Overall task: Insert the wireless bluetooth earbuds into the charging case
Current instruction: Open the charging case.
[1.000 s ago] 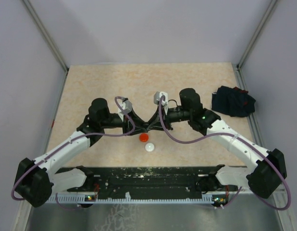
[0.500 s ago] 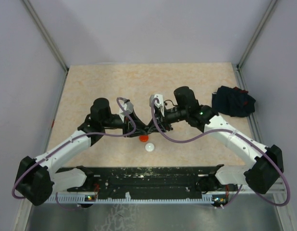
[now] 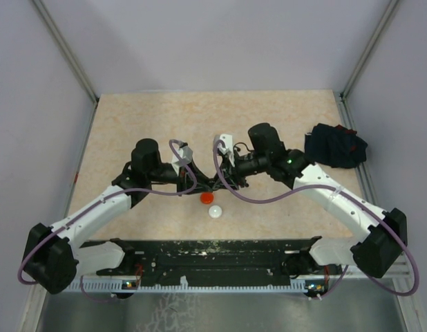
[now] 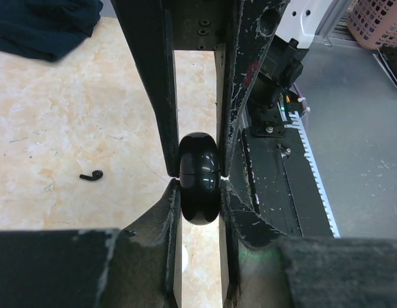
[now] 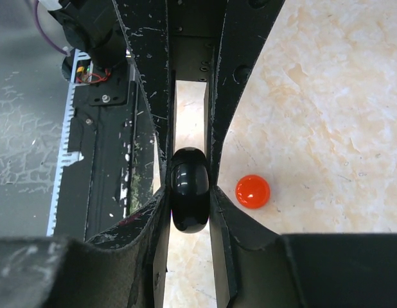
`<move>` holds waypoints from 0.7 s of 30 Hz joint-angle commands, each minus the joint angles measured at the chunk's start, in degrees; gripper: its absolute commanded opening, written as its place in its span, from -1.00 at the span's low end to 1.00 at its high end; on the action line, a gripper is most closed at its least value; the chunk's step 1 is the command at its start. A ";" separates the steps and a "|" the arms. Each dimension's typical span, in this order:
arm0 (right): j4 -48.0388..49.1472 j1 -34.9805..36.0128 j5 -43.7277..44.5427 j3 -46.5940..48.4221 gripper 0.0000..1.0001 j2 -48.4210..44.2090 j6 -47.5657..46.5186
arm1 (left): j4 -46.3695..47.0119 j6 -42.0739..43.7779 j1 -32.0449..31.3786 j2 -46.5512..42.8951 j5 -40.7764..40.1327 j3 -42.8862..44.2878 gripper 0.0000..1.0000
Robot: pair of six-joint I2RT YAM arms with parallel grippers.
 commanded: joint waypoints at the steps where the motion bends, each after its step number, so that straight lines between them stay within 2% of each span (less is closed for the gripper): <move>1: 0.58 0.60 2.78 1.99 -0.41 -2.88 -0.89 | 0.17 1.33 -0.23 -1.11 1.30 1.69 -1.00; 9: 1.65 -0.35 7.39 0.95 -0.25 -5.00 0.11 | 0.17 1.42 -0.23 -1.29 2.48 1.70 -1.00; 21: 4.56 -1.86 9.70 -0.58 -0.23 -6.58 2.40 | 1.16 0.78 -0.23 -2.24 3.65 1.56 -1.00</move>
